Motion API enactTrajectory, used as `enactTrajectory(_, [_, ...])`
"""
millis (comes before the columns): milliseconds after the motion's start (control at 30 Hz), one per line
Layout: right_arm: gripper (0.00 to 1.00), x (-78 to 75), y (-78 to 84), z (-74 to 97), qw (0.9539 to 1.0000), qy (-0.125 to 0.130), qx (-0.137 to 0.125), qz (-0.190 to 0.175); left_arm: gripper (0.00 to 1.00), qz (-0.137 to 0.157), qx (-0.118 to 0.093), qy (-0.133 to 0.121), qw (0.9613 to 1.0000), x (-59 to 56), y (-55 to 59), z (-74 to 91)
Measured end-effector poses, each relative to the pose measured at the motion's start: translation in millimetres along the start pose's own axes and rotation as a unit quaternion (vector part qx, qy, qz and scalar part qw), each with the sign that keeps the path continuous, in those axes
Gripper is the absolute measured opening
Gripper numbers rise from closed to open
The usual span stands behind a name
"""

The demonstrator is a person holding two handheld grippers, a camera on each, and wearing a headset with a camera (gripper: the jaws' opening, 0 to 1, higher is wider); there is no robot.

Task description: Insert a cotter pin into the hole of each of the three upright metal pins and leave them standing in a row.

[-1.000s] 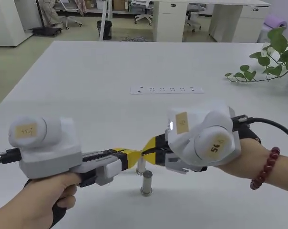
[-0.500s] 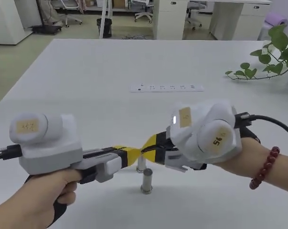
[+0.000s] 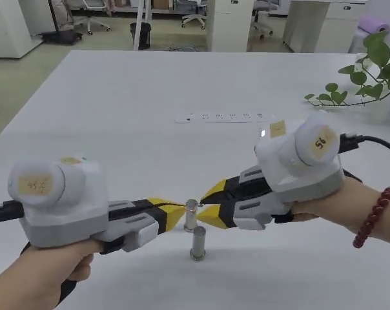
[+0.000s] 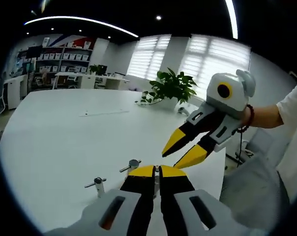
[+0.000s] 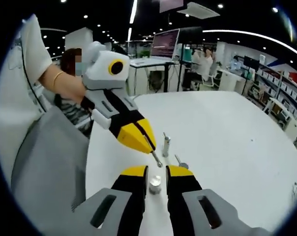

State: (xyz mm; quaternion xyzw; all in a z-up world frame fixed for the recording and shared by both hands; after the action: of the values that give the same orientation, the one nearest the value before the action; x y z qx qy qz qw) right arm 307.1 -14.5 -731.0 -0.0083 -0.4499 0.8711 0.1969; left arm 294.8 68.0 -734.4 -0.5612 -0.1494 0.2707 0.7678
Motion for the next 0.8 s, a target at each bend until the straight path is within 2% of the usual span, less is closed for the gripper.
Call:
enactTrajectory(133, [0.16,3.6,4.4,3.2,0.9993,-0.032,-0.001,-0.018,0.0,-0.028,-0.002,0.026,0.9993,-6.7,0.1,1.5])
enactTrajectory(200, [0.16,5.8,6.8,4.3,0.9987,-0.047,0.001,-0.019,0.0,-0.031,-0.004,0.032,0.999,-8.7,0.3,1.9])
enactTrajectory(433, [0.16,10.3,11.5,4.4,0.9968,-0.074,0.0,-0.029,0.0,-0.048,-0.016,0.065,0.9966,-18.4,-0.7,4.0])
enactTrajectory(533, [0.16,12.1,13.4,4.7,0.9962,-0.085,0.001,-0.021,0.0,-0.058,-0.02,0.077,0.9951,-22.3,-1.6,4.9])
enactTrajectory(800, [0.15,24.4,17.1,7.1,0.9912,-0.131,0.007,-0.011,0.0,-0.082,-0.029,0.111,0.99,-33.0,-2.1,6.4])
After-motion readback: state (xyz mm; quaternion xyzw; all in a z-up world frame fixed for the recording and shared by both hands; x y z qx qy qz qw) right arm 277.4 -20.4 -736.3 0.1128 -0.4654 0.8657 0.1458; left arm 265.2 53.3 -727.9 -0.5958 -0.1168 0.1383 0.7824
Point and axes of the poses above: the centre of the closed fingertips' face, and the gripper's own axes: z roughly backward along the fingers, x roughly to its left, y roughly out of its underside, the point moved 4 cm from there along z, roughly backward along the fingers, and after that the axes turned 13 degrees about -z, right-handed, at the moved point
